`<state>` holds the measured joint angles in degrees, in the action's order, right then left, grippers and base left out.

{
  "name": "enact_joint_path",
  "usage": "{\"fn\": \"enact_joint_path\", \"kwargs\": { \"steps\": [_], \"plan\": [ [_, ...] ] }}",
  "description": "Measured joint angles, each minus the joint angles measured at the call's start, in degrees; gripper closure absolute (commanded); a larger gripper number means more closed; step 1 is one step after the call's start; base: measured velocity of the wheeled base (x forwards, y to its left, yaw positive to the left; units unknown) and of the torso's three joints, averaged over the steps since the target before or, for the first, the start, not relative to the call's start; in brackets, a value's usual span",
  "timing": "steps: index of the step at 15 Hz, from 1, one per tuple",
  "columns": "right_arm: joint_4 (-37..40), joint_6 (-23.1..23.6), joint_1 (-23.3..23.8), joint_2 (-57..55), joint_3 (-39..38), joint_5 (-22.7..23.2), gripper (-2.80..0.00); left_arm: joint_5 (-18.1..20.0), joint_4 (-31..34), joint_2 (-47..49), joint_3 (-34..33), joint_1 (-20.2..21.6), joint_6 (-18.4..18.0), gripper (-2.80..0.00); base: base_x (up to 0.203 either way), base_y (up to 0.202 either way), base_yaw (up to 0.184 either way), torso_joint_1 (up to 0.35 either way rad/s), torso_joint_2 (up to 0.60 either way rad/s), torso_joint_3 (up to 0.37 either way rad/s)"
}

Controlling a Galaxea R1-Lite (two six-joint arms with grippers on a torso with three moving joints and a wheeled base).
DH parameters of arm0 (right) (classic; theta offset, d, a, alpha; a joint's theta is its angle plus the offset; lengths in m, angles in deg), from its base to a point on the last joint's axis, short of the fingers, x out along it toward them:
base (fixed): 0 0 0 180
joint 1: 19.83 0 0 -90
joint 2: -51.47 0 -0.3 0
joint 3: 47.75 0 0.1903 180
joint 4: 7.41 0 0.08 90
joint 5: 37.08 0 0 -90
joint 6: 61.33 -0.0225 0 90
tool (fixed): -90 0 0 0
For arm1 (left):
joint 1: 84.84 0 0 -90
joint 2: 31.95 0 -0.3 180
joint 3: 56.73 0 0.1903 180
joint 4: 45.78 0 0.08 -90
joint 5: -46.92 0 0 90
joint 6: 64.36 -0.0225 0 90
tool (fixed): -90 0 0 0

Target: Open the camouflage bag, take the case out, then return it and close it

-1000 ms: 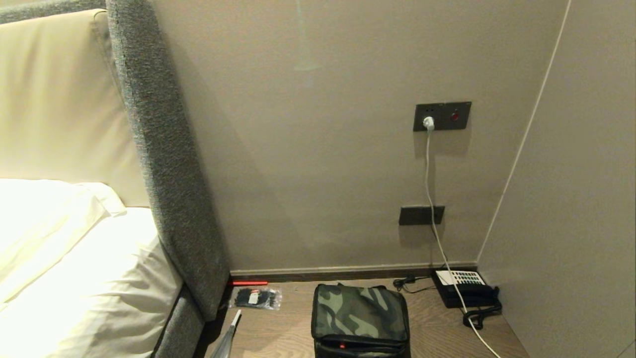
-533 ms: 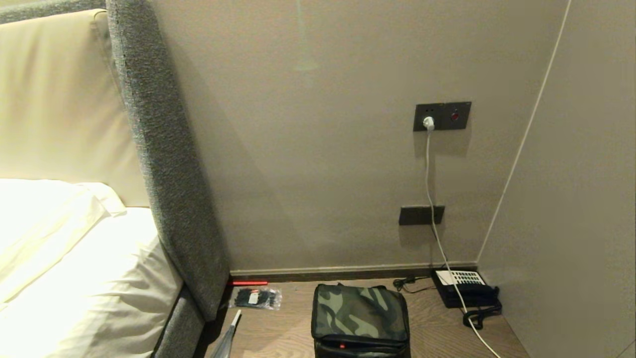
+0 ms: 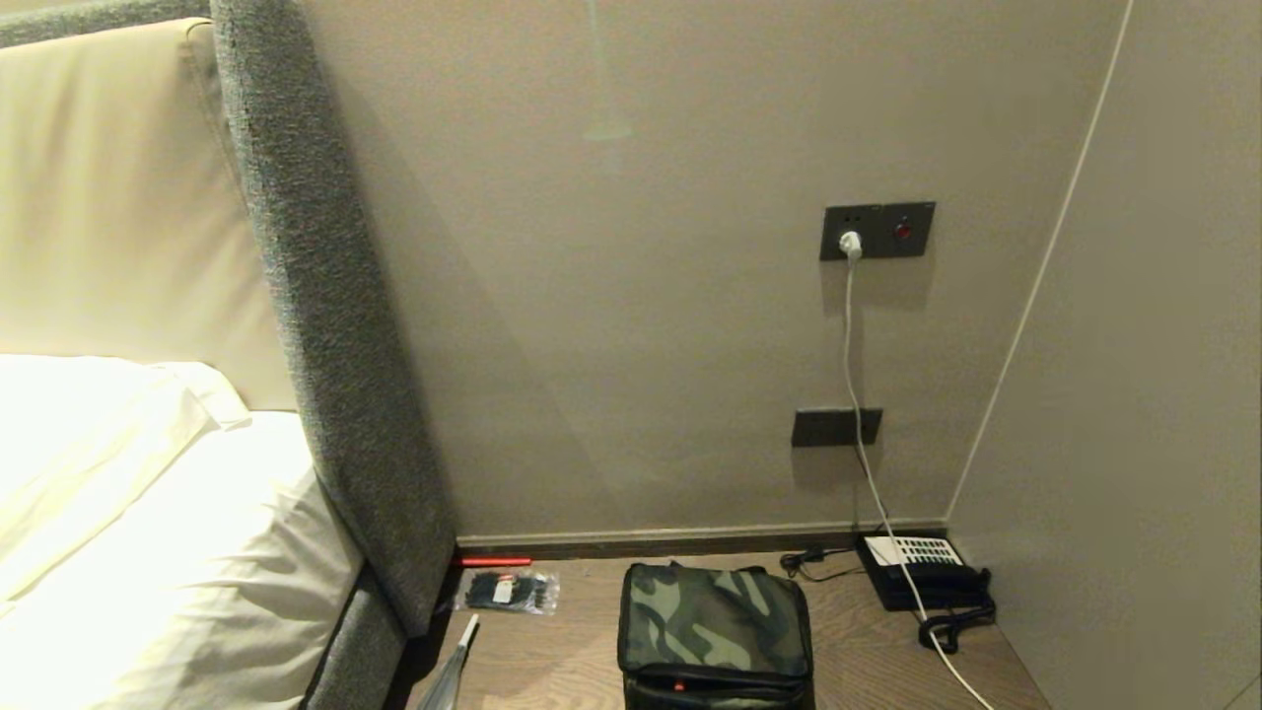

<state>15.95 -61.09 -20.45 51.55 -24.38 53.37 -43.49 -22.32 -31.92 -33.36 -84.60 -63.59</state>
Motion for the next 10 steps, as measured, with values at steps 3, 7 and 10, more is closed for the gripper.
{"fn": "enact_joint_path", "kwargs": {
  "steps": [3,7,10],
  "plan": [
    [0.00,-0.02,0.00,0.00,0.00,0.06,0.00,-0.02,0.00,0.00,0.00,0.00,0.00,0.00,0.000,0.000,0.000,0.000,0.00,0.000],
    [-0.01,-0.02,0.00,0.00,0.02,-0.03,0.00,0.00,-0.02,0.00,0.00,0.00,0.02,0.00,0.000,0.000,0.000,0.000,0.00,0.000],
    [-0.05,0.00,0.00,0.00,0.00,-0.04,0.00,0.00,0.00,0.00,0.00,0.00,0.05,0.00,0.000,0.000,0.000,0.000,0.00,0.000]
  ]
}}
